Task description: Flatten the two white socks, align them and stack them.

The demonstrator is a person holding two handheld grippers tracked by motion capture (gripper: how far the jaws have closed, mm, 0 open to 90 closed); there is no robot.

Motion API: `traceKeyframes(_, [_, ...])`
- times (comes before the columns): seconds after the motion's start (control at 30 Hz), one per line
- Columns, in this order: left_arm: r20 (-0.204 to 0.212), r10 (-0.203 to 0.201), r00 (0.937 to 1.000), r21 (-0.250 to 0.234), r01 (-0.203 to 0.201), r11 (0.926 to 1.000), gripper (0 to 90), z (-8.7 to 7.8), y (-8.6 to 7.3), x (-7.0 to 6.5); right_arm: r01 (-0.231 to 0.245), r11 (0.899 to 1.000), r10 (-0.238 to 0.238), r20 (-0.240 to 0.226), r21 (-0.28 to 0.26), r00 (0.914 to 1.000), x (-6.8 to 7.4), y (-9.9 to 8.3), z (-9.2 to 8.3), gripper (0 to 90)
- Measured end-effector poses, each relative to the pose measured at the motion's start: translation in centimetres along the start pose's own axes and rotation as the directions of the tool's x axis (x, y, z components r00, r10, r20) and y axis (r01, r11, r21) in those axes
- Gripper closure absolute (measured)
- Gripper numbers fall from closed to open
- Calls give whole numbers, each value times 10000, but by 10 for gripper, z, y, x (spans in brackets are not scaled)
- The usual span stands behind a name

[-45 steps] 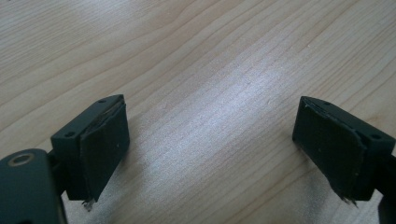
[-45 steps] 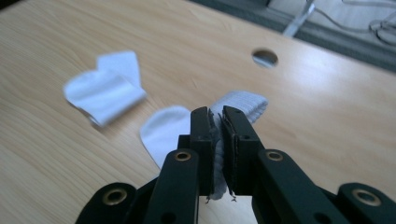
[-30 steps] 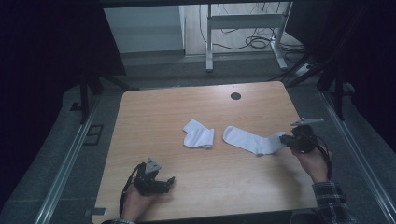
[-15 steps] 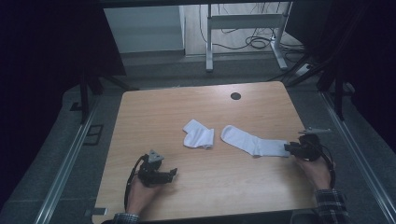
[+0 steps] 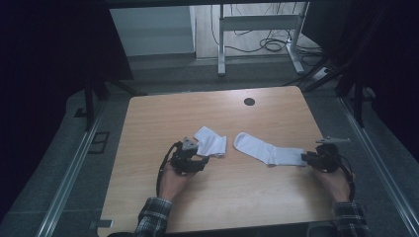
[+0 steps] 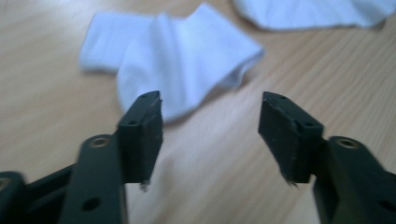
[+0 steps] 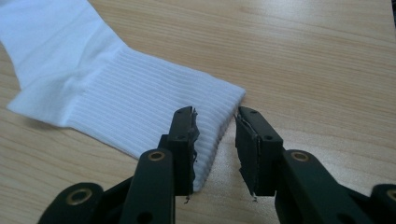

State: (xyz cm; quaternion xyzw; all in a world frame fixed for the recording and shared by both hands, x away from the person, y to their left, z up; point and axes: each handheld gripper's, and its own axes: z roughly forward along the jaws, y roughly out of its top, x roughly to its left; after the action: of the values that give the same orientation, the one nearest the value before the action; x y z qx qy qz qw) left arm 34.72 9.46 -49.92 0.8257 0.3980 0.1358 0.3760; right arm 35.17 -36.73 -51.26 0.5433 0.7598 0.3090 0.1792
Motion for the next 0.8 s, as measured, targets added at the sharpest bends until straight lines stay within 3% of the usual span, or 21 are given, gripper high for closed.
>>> traceKeyframes(0.03, [25, 212, 9998, -2, -212, 9998, 444, 9, 12, -5, -15, 10000, 15, -125, 21, 9999, 0, -1, 1, 706])
traceKeyframes(0.27, [88, 589, 9982, 25, -589, 9983, 527, 35, 37, -18, 328, 9987, -322, -186, 379, 9993, 3, -2, 7, 818])
traceKeyframes(0.57, [161, 581, 9982, 18, -581, 9983, 602, 63, 54, -25, 678, 9970, -656, -576, 374, 9962, 8, 2, 12, 848])
traceKeyframes(0.67, [-26, 661, 9978, -39, -662, 9978, 627, 74, 58, -25, 863, 9954, -837, -618, 407, 9946, 11, 3, 12, 844])
traceKeyframes(0.8, [-50, 412, 9991, -173, -413, 9990, 667, 86, 64, -23, 841, 9960, -822, -618, 295, 9947, 13, 3, 10, 818])
